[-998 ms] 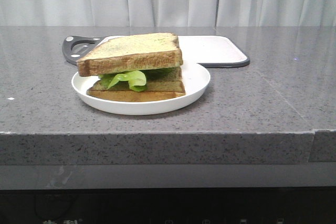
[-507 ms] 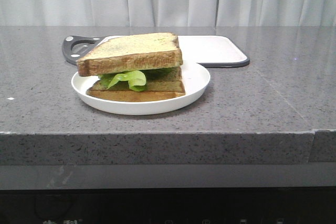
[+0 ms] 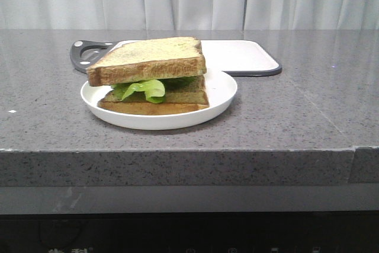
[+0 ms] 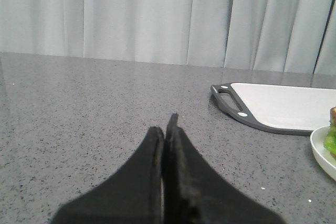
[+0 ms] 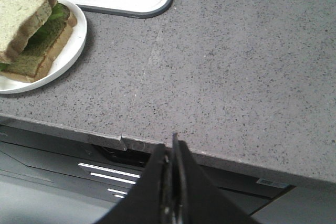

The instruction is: Left arm grabs bread, right arm adds lettuce

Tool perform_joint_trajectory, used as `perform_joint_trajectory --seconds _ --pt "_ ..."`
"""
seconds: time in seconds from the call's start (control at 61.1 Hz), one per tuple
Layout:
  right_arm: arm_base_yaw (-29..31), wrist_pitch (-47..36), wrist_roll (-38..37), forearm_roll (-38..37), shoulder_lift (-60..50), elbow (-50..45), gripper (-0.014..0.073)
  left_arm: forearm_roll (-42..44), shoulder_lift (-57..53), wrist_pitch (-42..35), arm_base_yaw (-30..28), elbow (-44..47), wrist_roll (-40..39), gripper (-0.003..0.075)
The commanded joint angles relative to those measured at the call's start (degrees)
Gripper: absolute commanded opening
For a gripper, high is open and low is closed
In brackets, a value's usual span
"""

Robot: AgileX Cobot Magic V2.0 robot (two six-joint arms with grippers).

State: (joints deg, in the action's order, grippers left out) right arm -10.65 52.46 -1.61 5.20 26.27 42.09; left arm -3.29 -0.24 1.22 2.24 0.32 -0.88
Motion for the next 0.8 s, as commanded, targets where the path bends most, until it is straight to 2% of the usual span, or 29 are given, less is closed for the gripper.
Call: perform_joint_trajectory --seconds 0.0,0.262,0.458,0.638,0.785 --pt "0.41 -3.29 -0.04 -0.49 0.32 1.42 -0.0118 0.01 -1.07 -4.80 -0.03 0.25 -0.52 -0.0020" --pt "1.33 -5.78 0.15 -2.28 -1.53 0.41 -0.0118 0.01 -1.07 -4.80 -0.03 0.25 -0.52 -0.0020" --pt "4.94 -20.72 0.25 -2.90 -8.85 -10.20 -0.0118 0.01 -1.07 -4.80 -0.03 0.25 -0.52 -0.0020" --pt "7.05 -35.47 0.25 -2.06 -17.28 -24.59 -0.0118 0.01 -1.07 -4.80 -0.03 0.25 -0.52 -0.0020" --pt "8.52 -42.37 0.20 -1.92 -22.72 -33.67 -0.0118 0.01 -1.07 -4.80 -0.03 0.25 -0.52 -0.0020"
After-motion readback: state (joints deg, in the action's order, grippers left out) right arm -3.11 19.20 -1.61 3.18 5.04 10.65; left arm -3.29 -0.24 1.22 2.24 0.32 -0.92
